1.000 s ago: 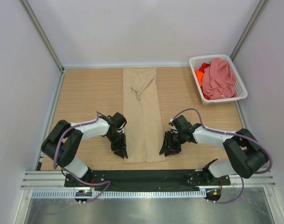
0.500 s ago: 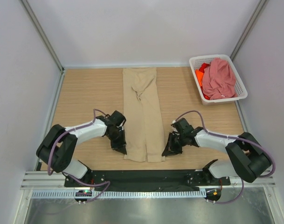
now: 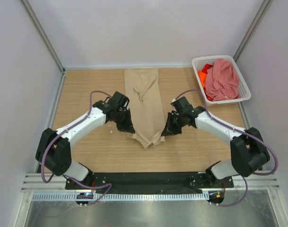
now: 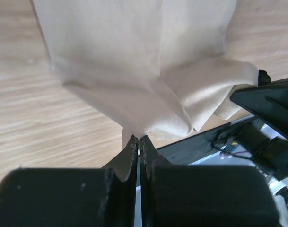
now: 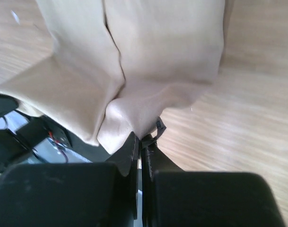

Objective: Fold and stack the t-shirts
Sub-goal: Fold the tshirt

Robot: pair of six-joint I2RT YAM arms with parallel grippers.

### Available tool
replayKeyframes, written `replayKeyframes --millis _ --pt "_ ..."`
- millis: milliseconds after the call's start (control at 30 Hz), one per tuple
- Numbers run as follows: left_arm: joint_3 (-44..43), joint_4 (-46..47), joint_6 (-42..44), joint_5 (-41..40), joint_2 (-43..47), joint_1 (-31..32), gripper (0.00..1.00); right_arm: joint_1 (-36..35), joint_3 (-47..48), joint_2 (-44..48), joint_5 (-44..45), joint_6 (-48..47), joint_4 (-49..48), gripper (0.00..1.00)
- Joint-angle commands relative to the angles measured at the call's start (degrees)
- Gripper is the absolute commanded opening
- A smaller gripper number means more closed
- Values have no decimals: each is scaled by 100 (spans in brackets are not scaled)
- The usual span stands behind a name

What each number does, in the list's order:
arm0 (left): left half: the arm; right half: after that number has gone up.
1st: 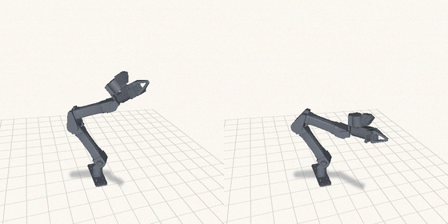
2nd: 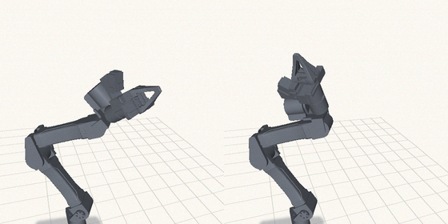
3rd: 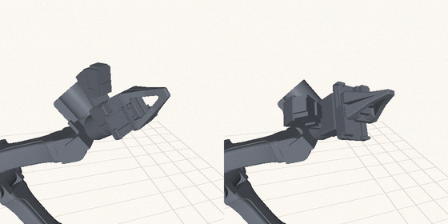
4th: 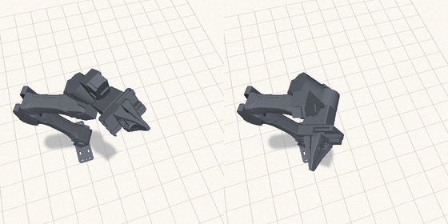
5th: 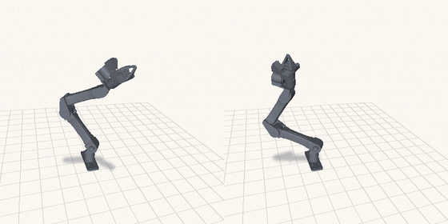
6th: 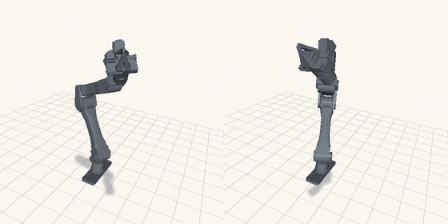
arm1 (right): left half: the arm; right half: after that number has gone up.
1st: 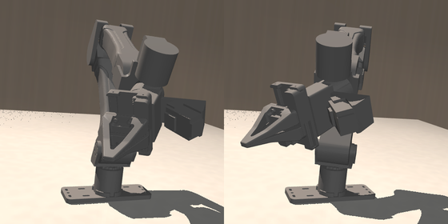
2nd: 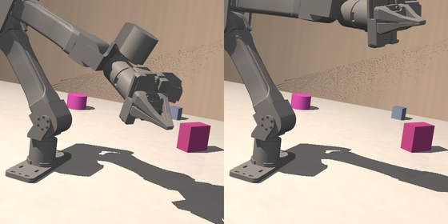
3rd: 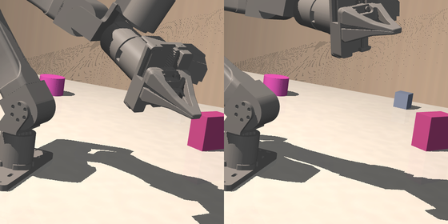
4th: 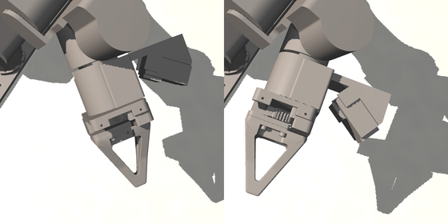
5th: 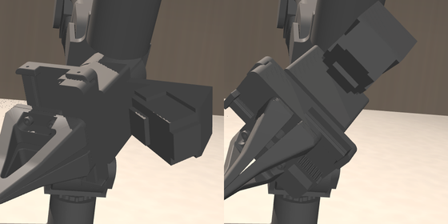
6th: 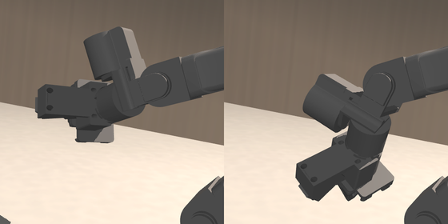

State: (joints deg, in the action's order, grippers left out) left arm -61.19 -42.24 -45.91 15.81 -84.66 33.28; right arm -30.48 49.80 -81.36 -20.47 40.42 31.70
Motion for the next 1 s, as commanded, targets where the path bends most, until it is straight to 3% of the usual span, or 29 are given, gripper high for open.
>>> replayKeyframes --millis 0,267,467,967 --pt "-551 -250 144 -131 -339 -338 0 322 800 -344 -79 -447 301 1" --pt "-2035 -470 442 -26 -1473 -1086 0 815 2612 -2038 -493 -1211 766 1" --pt "-2572 -390 434 255 -2282 -1605 0 1035 4297 -3251 -660 -1590 1276 1" --pt "-4383 -689 302 475 -3741 -1895 0 1360 6188 -4783 -1187 -1696 1760 1"
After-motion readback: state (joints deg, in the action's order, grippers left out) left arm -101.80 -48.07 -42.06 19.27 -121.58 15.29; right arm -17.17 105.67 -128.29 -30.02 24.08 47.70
